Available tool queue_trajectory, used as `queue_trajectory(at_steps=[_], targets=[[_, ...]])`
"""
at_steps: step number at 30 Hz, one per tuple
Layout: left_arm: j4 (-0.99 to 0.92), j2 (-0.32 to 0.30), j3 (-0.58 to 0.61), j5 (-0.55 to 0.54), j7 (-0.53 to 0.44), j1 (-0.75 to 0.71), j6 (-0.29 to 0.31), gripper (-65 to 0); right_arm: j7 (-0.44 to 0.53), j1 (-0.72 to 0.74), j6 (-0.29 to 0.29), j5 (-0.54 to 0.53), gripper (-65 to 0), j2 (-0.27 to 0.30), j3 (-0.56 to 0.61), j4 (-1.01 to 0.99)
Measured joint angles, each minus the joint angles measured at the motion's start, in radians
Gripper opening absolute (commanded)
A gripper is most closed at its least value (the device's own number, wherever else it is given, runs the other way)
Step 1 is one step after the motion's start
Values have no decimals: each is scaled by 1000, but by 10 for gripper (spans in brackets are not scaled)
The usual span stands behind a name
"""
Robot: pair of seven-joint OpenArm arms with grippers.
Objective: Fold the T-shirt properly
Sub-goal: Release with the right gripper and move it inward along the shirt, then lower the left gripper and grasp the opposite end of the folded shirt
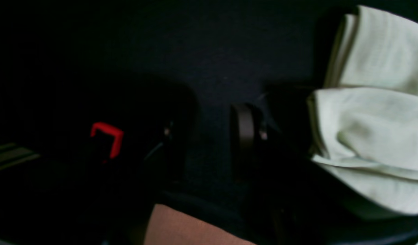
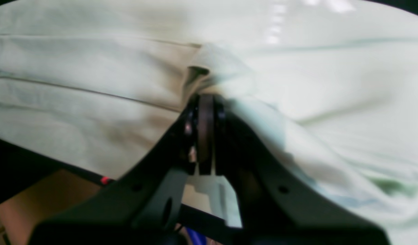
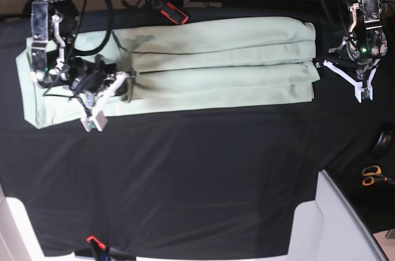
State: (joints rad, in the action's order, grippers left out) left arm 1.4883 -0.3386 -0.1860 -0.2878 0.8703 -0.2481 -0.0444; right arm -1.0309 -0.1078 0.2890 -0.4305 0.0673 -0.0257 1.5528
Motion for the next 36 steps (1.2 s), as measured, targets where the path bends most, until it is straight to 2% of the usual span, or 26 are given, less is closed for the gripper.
queue_trajectory(at_steps=[7,13,17,20,23,25,29,31,33,34,36], targets=[[-1,1,-1,-3,0,-19,0,-425,6,6,-3,-3,-647,-32,50,-9],[1,6,-2,-5,0,-21,0,-425,51,10,-4,6,-647,-20,41,-154],[1,8,-2,-162,0,-31,0,-425,72,-5,-4,8,-647,-24,50,-163],[1,-12,-25,-316,1,-42,6,-425,37,-51,-11,18,-647,-19,89,-27],[16,-58,-32,-422,0,-59,-7,-417,0,-111,-6,1,-647,-24,153,163],[46,-69,-32,-475,-2,-70,-4,-341,-11,-144,3,-12,-647,-33,164,262],[117,-70,-31,-534,3,-104,0,-94,-23,-168,-4,0,-647,-15,161,302],[135,-77,-31,-535,3,-115,0,-2,-25,-173,-3,10,-647,-6,155,302],[136,-85,-35,-566,3,-115,17,0,-24,-175,-3,-1,-647,2,158,302],[136,-89,-36,-593,0,-115,48,0,-15,-177,-2,-2,-647,6,158,302],[121,-101,-34,-636,2,-114,148,0,-14,-188,-3,-4,-647,13,157,302]])
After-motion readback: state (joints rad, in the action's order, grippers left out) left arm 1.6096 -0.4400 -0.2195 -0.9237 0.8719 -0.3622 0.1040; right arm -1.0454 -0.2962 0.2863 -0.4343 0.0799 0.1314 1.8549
